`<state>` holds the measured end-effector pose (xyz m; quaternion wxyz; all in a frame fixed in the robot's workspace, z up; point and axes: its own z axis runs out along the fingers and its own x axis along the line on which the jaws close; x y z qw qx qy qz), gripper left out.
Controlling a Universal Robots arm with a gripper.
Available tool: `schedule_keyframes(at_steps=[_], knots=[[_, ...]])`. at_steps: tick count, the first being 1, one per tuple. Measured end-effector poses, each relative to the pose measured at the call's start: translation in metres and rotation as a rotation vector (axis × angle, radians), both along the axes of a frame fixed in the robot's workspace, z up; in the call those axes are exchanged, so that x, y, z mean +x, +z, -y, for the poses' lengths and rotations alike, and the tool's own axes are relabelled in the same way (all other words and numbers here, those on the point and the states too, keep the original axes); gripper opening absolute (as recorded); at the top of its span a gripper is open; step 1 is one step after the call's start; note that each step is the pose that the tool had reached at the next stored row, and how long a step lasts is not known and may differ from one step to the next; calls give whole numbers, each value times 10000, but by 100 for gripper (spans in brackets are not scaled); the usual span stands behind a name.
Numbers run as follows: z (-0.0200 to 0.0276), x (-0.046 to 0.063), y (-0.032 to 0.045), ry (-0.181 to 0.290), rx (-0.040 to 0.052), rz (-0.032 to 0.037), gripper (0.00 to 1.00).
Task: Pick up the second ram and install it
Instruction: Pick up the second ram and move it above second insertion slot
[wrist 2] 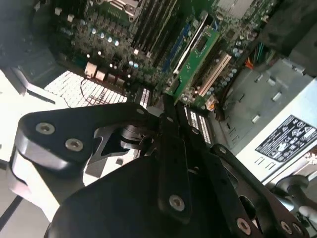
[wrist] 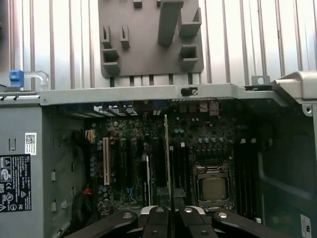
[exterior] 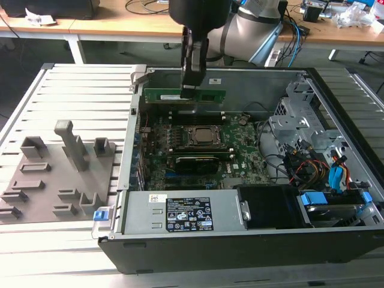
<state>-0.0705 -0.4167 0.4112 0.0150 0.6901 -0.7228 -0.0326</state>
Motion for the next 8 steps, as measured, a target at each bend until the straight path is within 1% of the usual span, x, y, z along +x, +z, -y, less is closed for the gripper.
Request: schedule_keyframes(at_steps=[1, 3, 5, 8], knots=[[-5, 20, -7, 0, -1, -7, 13], [-21, 99, -39, 1, 0, -30, 13], [-30, 140, -54, 0, 0, -42, 13], [-56, 247, -91, 1, -1, -66, 13]])
